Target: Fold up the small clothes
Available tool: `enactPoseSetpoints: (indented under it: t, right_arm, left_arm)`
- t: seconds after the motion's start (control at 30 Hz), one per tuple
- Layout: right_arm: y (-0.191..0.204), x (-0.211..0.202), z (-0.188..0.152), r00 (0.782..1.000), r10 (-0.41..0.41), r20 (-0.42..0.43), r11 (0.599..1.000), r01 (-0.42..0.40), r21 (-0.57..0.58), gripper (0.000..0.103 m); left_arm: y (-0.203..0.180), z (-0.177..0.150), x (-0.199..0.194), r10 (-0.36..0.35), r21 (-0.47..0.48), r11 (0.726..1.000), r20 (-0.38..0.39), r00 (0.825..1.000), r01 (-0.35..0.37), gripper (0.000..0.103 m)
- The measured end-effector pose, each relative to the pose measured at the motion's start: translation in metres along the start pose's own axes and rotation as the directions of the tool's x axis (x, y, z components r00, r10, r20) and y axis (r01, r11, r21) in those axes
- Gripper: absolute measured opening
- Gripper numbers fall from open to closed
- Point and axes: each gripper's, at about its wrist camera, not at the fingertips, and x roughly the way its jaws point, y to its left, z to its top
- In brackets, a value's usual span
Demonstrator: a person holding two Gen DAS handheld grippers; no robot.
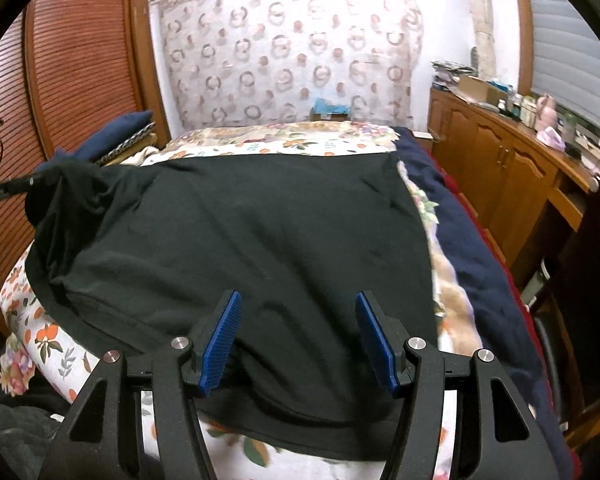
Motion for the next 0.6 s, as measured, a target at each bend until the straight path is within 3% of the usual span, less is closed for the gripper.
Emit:
enactPoseSetpoints:
  t: [0.23,0.4,0.6]
  right_arm:
    - [0.001,-0.013,-0.013,0.999,-0.018,0.029,0.999,0.017,0.04,0.061]
    - [-0.001,-0.019,-0.023,0.998,-0.03,0.047,0.998,0.027,0.063,0.061]
    - [0.0,-0.023,-0.033,0.998,-0.035,0.06,0.996,0.03,0.085,0.061]
  left_arm:
    - [-0.068,0.041,0.023,-0.132,0.113,0.985,0.003,0.991,0.131,0.01]
    - [-0.108,0.064,0.027,-0.224,0.169,0.961,-0.003,0.975,0.221,0.01]
    - [-0.129,0.061,0.036,-0.264,0.192,0.944,-0.053,0.963,0.269,0.01]
